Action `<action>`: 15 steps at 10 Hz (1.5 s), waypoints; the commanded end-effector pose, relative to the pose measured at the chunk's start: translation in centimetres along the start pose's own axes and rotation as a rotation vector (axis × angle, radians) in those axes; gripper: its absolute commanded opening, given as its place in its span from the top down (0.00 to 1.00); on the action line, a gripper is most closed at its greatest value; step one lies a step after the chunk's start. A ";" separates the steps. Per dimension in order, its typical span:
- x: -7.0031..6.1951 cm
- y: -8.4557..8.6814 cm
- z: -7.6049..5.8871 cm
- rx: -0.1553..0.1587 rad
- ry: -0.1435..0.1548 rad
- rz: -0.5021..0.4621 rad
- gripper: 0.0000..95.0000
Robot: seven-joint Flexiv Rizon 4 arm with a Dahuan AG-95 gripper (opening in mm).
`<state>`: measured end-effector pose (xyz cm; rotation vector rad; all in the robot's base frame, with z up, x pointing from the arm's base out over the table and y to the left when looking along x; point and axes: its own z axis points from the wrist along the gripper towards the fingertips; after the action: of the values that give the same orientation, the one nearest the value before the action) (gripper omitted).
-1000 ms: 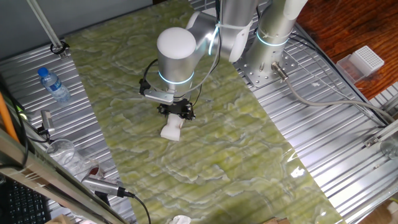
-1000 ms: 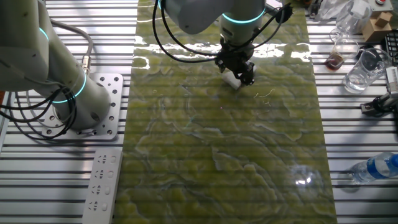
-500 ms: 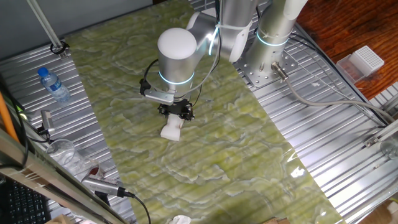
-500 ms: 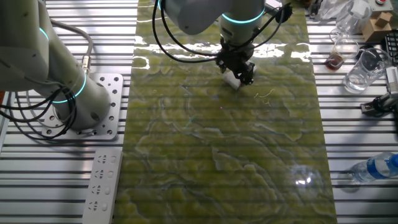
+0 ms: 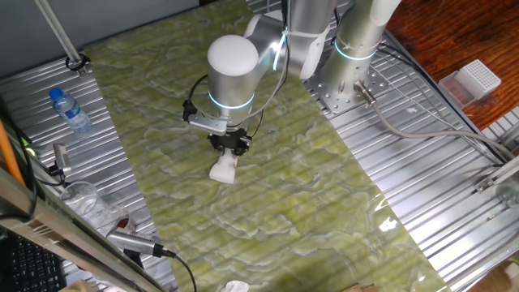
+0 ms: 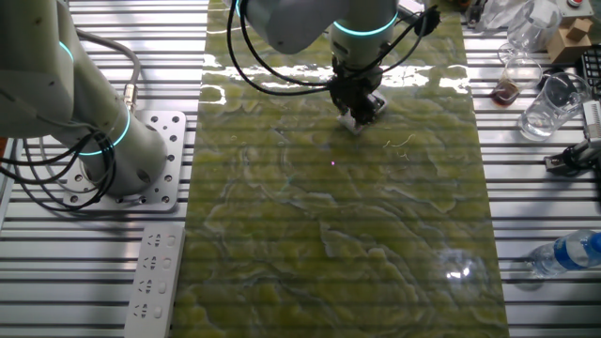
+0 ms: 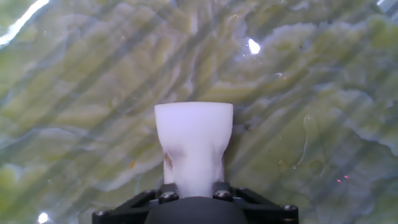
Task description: Clean the tabletop with a sponge
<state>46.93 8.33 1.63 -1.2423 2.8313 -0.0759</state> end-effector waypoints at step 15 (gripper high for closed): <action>9.0 -10.1 -3.1 0.097 0.271 -0.043 1.00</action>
<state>48.27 -4.91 4.97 -1.3597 2.9713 -0.3921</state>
